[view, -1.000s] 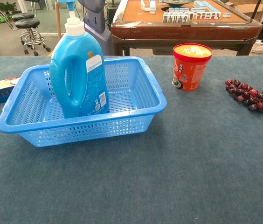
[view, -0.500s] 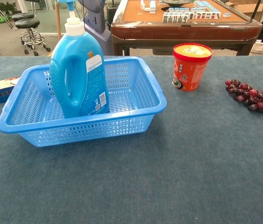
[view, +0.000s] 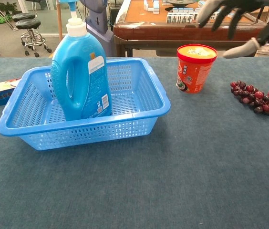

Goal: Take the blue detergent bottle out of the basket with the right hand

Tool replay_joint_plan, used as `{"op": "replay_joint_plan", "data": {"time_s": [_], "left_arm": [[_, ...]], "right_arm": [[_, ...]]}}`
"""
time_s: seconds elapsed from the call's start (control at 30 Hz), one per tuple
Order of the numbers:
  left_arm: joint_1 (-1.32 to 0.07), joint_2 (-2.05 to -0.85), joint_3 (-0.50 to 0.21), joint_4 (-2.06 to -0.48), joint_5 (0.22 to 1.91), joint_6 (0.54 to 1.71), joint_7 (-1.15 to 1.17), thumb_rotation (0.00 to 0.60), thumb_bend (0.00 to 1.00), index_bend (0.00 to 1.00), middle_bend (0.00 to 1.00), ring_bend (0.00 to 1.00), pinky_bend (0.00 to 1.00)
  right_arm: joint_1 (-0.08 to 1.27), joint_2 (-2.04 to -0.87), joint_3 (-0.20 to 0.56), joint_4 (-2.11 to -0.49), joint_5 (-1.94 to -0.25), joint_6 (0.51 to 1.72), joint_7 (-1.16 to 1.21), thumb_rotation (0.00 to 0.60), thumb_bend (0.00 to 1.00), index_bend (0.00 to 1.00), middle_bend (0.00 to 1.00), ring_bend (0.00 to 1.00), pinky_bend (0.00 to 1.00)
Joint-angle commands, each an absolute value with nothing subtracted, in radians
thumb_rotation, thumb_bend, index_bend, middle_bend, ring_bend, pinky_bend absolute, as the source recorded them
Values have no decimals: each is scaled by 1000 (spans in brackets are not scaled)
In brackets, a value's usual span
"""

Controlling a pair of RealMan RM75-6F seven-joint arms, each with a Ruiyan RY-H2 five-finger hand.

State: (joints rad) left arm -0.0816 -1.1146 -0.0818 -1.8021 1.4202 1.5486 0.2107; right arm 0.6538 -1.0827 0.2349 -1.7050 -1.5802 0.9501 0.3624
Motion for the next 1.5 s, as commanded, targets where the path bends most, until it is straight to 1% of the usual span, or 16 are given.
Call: {"op": "replay_joint_plan", "data": {"time_s": [0.03,0.13,0.43,0.63,0.9,1.07,1.17,1.27,1.5], "left_arm": [[-77,-1110,-81,-1801,1420,1553,207,600,288,182,192,157,150],[-72,-1106,-81,-1800,1417,1555,202,600,288,182,192,158,150],[-67,-1100,-83,-1798,1410,1552,195,600,288,184,192,157,149],[-62,-1097,-83,-1794,1407,1554,188,600,288,184,192,158,149],[-54,-1094,-82,-1785,1399,1553,174,600,287,185,192,158,147],[-47,-1094,-82,-1779,1390,1555,167,600,288,185,192,157,147],[-43,-1095,-81,-1774,1387,1556,162,600,288,185,192,157,147],[-43,-1097,-81,-1770,1385,1552,161,600,287,185,192,158,147],[-43,-1100,-79,-1766,1388,1546,160,600,288,185,192,158,145]], "right_arm": [[737,-1158,273,-1648,-1526,876,387,600,90,264,251,259,378],[793,-1207,285,-1603,-1497,828,386,600,70,264,241,237,378],[946,-1357,314,-1463,-1408,696,387,600,63,239,205,178,345],[1038,-1459,334,-1360,-1361,631,403,600,63,224,186,162,333],[1132,-1563,356,-1241,-1324,568,450,600,62,212,169,144,324],[1161,-1600,342,-1193,-1352,552,503,600,62,212,171,144,324],[1152,-1608,326,-1189,-1386,585,546,600,63,215,212,179,325],[1145,-1609,305,-1184,-1413,601,593,600,63,251,254,237,327],[1160,-1642,284,-1130,-1441,622,659,600,62,297,287,258,328]]}}
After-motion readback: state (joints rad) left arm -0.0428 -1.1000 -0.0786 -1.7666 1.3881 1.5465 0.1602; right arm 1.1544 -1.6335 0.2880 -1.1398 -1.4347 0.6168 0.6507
